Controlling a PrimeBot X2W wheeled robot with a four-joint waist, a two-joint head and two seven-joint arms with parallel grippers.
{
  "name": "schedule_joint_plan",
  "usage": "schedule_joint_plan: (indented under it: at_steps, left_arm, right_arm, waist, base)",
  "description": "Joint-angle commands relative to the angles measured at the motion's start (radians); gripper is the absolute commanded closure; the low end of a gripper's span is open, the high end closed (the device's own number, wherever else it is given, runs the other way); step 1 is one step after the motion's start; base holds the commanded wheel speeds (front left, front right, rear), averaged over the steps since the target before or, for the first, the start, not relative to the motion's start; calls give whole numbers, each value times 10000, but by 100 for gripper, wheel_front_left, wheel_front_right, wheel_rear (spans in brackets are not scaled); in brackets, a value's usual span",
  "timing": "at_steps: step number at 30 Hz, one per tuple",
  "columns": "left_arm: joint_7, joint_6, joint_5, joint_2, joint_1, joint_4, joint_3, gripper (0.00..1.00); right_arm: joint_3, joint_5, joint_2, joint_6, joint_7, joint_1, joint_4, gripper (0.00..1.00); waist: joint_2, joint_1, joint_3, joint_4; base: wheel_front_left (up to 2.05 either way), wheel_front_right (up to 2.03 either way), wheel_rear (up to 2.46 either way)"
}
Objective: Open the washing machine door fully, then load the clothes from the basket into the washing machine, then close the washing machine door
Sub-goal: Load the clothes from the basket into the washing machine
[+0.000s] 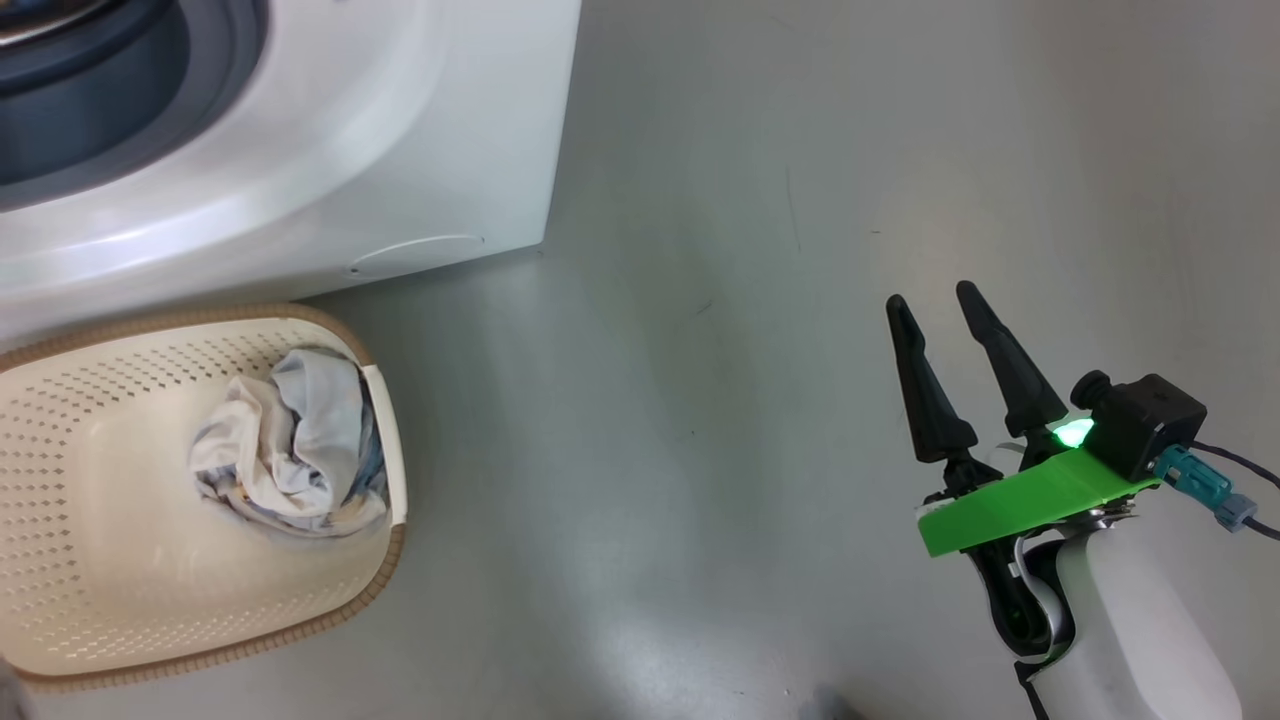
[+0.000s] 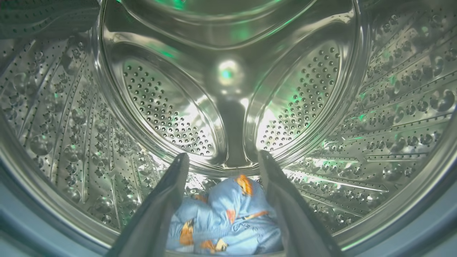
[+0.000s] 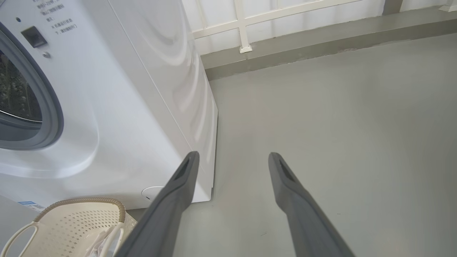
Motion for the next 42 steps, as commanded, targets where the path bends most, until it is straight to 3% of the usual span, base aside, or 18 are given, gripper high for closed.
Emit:
schedule_joint_plan:
  at_steps: [1, 14, 42]
  left_arm:
    - [-53, -19, 90, 441, 201, -216, 193, 0]
    - [-53, -23, -12, -101, 1596, -716, 141, 0]
    - [-53, -24, -61, -1616, 7047, -3210, 256, 0]
  right_arm:
    - [161, -33, -93, 17, -49, 6, -196, 0]
    - [48, -109, -267, 17, -49, 45, -170, 0]
    - [-246, -38, -1131, 17, -49, 1105, 223, 0]
  waist:
    - [-1, 0, -12, 10]
    - [-1, 0, -315, 375]
    - [-1, 0, -2475, 1679]
  base:
    - [0, 0, 0]
    - [0, 0, 0]
    - [0, 0, 0]
